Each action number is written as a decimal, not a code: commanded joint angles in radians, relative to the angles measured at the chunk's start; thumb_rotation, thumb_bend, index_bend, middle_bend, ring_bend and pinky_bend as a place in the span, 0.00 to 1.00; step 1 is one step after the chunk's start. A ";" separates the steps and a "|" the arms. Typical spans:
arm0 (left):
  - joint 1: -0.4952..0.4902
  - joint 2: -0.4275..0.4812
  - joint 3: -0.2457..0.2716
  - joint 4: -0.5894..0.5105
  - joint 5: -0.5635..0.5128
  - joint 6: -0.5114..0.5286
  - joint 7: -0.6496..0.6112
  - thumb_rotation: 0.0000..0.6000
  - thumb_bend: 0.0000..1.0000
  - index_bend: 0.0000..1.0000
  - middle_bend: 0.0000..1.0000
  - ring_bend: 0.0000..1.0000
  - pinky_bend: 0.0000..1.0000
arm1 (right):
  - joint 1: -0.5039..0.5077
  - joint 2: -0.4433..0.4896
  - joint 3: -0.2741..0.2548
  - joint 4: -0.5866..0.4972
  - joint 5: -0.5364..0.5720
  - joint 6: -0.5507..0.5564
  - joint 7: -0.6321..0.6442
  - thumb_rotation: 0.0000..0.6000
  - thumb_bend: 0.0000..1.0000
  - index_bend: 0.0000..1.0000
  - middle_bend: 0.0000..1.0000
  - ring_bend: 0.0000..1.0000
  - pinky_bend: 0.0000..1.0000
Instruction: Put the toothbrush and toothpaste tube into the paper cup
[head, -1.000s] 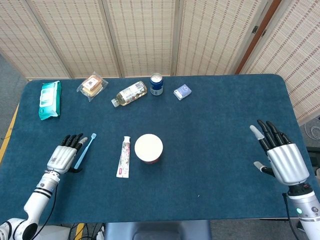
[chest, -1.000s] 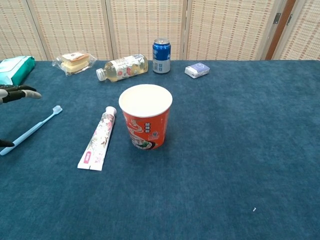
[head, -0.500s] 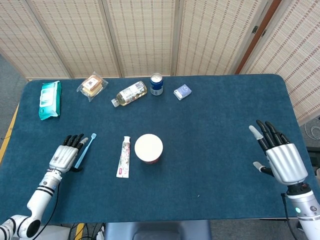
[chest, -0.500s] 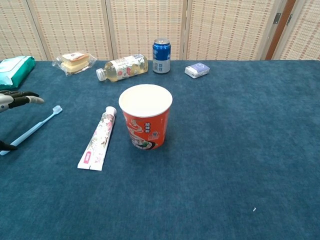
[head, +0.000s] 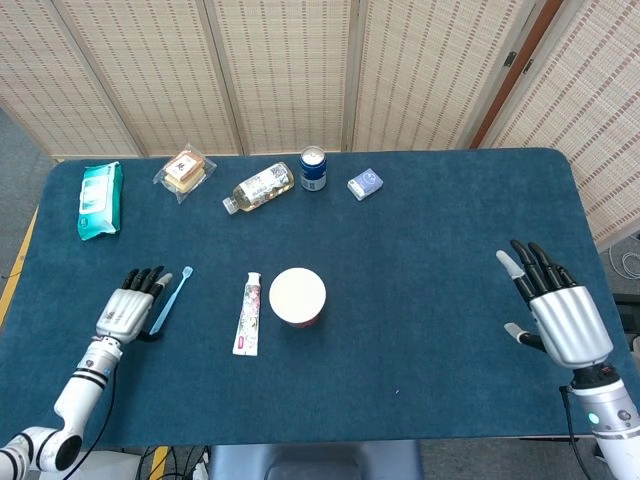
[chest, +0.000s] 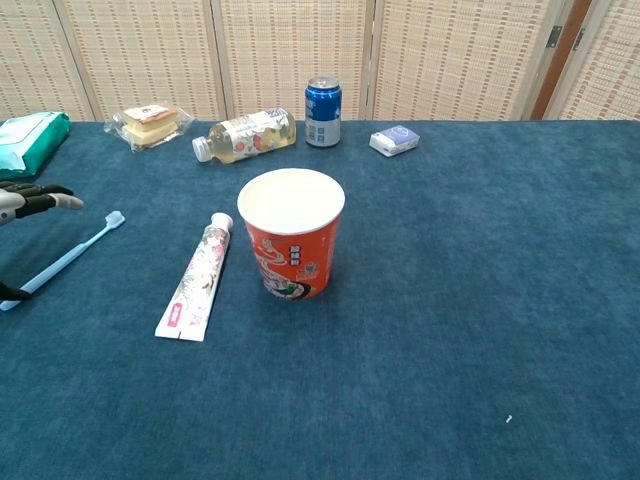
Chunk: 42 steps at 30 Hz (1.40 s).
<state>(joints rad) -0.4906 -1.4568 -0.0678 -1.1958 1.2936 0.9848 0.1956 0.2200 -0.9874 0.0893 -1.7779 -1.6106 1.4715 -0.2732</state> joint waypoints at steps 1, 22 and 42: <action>-0.001 -0.004 -0.001 0.010 -0.004 -0.002 -0.004 1.00 0.00 0.00 0.00 0.00 0.00 | 0.000 -0.001 0.000 0.001 0.000 -0.002 0.000 1.00 0.00 0.00 0.00 0.00 0.30; 0.000 -0.008 0.010 0.000 0.007 0.004 -0.005 1.00 0.00 0.00 0.00 0.00 0.00 | 0.001 -0.013 0.001 0.009 -0.001 -0.016 0.006 1.00 0.00 0.00 0.00 0.00 0.30; -0.003 -0.030 -0.011 0.071 -0.019 0.014 0.017 1.00 0.00 0.00 0.00 0.00 0.00 | -0.002 -0.014 0.003 0.008 -0.006 -0.014 0.005 1.00 0.00 0.00 0.00 0.00 0.30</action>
<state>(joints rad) -0.4930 -1.4871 -0.0779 -1.1253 1.2758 0.9993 0.2114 0.2179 -1.0011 0.0921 -1.7698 -1.6169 1.4577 -0.2676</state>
